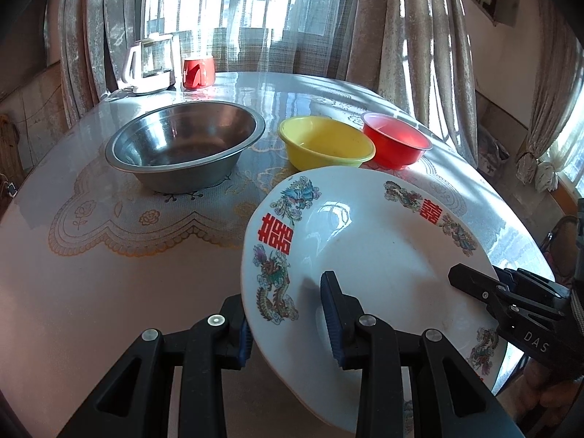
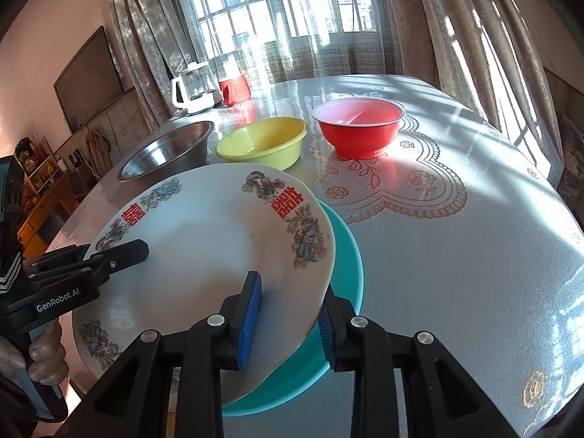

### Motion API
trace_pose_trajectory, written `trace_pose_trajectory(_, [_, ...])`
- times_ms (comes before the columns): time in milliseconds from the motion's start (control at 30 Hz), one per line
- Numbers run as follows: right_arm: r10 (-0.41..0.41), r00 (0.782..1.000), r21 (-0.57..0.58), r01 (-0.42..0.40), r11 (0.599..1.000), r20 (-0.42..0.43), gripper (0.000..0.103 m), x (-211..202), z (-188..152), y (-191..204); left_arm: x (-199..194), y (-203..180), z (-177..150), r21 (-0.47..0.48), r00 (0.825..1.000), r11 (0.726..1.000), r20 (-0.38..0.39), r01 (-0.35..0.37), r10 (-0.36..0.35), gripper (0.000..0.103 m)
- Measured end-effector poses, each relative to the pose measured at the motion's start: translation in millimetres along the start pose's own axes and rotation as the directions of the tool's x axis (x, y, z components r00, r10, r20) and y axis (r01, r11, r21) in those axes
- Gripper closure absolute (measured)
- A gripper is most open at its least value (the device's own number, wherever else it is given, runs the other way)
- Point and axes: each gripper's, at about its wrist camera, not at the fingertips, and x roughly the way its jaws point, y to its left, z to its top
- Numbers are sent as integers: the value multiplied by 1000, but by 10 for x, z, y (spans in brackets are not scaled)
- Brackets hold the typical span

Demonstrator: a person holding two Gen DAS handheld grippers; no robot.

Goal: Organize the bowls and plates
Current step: 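Carry the double-happiness plate over the rose-print plate and lower it, then open the left tool to release the plate onto the stack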

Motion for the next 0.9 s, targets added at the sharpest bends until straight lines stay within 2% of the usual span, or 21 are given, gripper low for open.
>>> trace_pose_trajectory(400, [3, 1000, 34, -2, 999, -21, 73, -3, 12, -14, -80, 96, -47, -53, 1000, 998, 15, 20, -19, 67])
trace_pose_trajectory(533, [-3, 1000, 53, 5, 999, -29, 68, -6, 15, -36, -126, 135, -54, -68, 999, 997, 23, 25, -23, 65])
trace_pose_trajectory(900, [-40, 999, 101, 40, 994, -3, 64, -93, 71, -134, -277, 244, -43, -92, 998, 996, 63, 15, -9, 63])
